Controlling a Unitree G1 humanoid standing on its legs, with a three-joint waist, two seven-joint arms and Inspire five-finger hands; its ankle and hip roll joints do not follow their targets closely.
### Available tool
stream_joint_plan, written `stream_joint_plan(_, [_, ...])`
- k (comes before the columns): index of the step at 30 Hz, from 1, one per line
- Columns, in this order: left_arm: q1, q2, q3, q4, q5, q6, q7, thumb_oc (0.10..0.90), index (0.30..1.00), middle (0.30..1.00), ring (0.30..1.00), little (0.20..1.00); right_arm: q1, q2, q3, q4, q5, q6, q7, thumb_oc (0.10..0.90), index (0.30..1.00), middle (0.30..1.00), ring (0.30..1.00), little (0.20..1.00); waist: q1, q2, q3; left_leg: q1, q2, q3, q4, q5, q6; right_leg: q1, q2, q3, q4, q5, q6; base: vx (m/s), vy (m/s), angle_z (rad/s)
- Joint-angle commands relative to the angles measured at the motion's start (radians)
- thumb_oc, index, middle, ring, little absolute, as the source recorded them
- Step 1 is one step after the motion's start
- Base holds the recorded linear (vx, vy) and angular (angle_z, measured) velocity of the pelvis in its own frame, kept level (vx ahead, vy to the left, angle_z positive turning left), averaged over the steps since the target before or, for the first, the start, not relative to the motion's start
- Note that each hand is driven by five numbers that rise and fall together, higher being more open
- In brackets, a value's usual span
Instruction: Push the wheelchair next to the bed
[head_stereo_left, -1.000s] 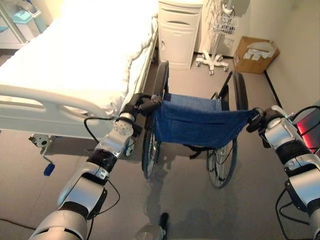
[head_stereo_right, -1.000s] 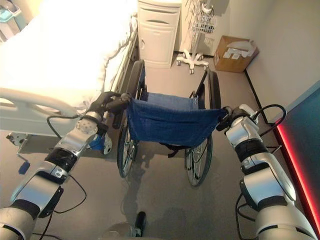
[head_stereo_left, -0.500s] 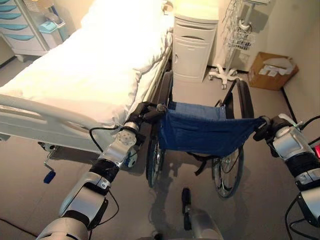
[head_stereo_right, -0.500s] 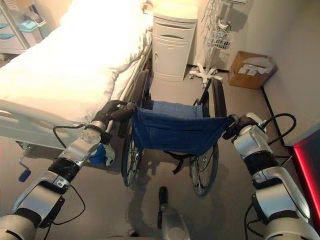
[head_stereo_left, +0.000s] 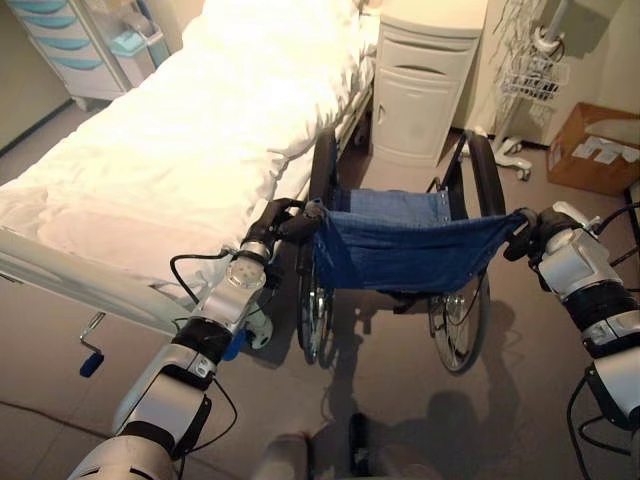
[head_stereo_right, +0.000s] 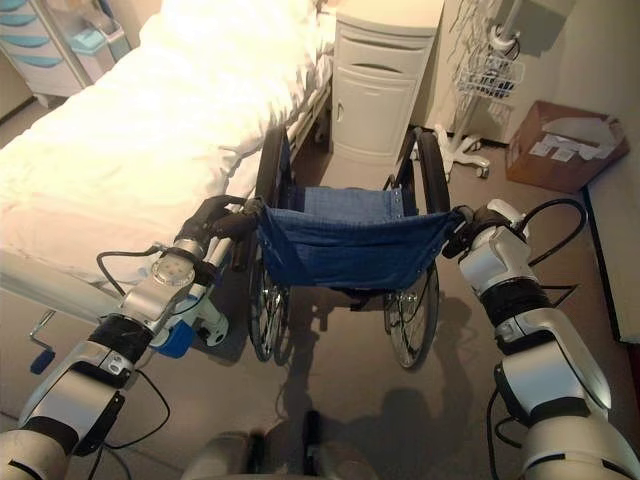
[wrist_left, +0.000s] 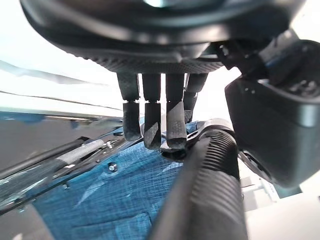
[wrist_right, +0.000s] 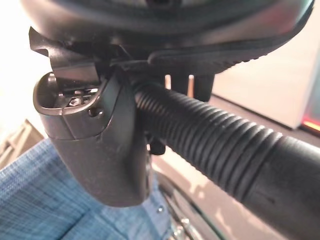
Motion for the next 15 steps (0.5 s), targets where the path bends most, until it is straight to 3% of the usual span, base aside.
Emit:
stream_joint_plan(1, [0.02, -0.065, -0.08, 0.007, 0.056, 0.015, -0.071, 0.4, 0.3, 0.3, 0.3, 0.3, 0.081, 0.12, 0.078, -0.129, 0.05, -0.119, 0.116, 0.4, 0.3, 0.3, 0.3, 0.3, 0.009, 0.024, 0.057, -0.109, -0.021, -0.019, -0.113, 0.282, 0.036, 0.124, -0.047, 0.047, -0.009, 0.038, 0.093, 0.4, 0.226, -0.6])
stream_joint_plan(3, [0.019, -0.051, -0.077, 0.002, 0.054, 0.024, -0.082, 0.4, 0.3, 0.3, 0.3, 0.3, 0.077, 0.111, 0.076, -0.132, 0.047, -0.126, 0.131, 0.4, 0.3, 0.3, 0.3, 0.3, 0.014, 0.03, 0.044, -0.101, -0.019, 0.003, -0.115, 0.262, 0.039, 0.149, -0.067, 0.048, -0.004, 0.014, 0.104, 0.4, 0.264, -0.76])
stream_joint_plan(4, [0.006, -0.031, -0.075, 0.016, 0.03, 0.027, -0.097, 0.4, 0.3, 0.3, 0.3, 0.3, 0.073, 0.107, 0.077, -0.127, 0.076, -0.137, 0.115, 0.4, 0.3, 0.3, 0.3, 0.3, 0.015, 0.037, 0.019, -0.084, -0.013, 0.034, -0.09, 0.224, 0.05, 0.17, -0.102, 0.036, 0.001, -0.008, 0.122, 0.45, 0.31, -0.53])
stream_joint_plan(6, [-0.002, -0.023, -0.081, 0.05, 0.024, 0.023, -0.116, 0.4, 0.3, 0.3, 0.3, 0.3, 0.087, 0.124, 0.067, -0.116, 0.042, -0.16, 0.116, 0.4, 0.3, 0.3, 0.3, 0.3, 0.02, 0.033, -0.01, -0.09, -0.031, 0.022, 0.006, 0.163, 0.071, 0.179, -0.139, 0.029, 0.009, -0.015, 0.14, 0.52, 0.349, -0.48])
stream_joint_plan(10, [-0.036, 0.015, -0.09, 0.045, 0.018, 0.037, -0.121, 0.4, 0.3, 0.3, 0.3, 0.3, 0.084, 0.146, 0.072, -0.12, 0.06, -0.197, 0.029, 0.4, 0.3, 0.3, 0.3, 0.3, 0.041, 0.015, -0.039, -0.059, -0.071, 0.009, 0.028, 0.107, 0.111, 0.16, -0.212, 0.009, 0.02, 0.024, 0.188, 0.31, 0.249, -0.73])
stream_joint_plan(15, [-0.086, 0.005, -0.083, 0.076, 0.011, 0.022, -0.096, 0.4, 0.3, 0.3, 0.3, 0.3, 0.026, 0.171, 0.081, -0.077, 0.064, -0.226, 0.001, 0.4, 0.3, 0.3, 0.3, 0.3, 0.055, 0.002, -0.037, -0.086, -0.104, 0.009, 0.043, 0.08, 0.135, 0.117, -0.258, 0.002, 0.049, 0.076, 0.205, 0.14, 0.19, -0.24])
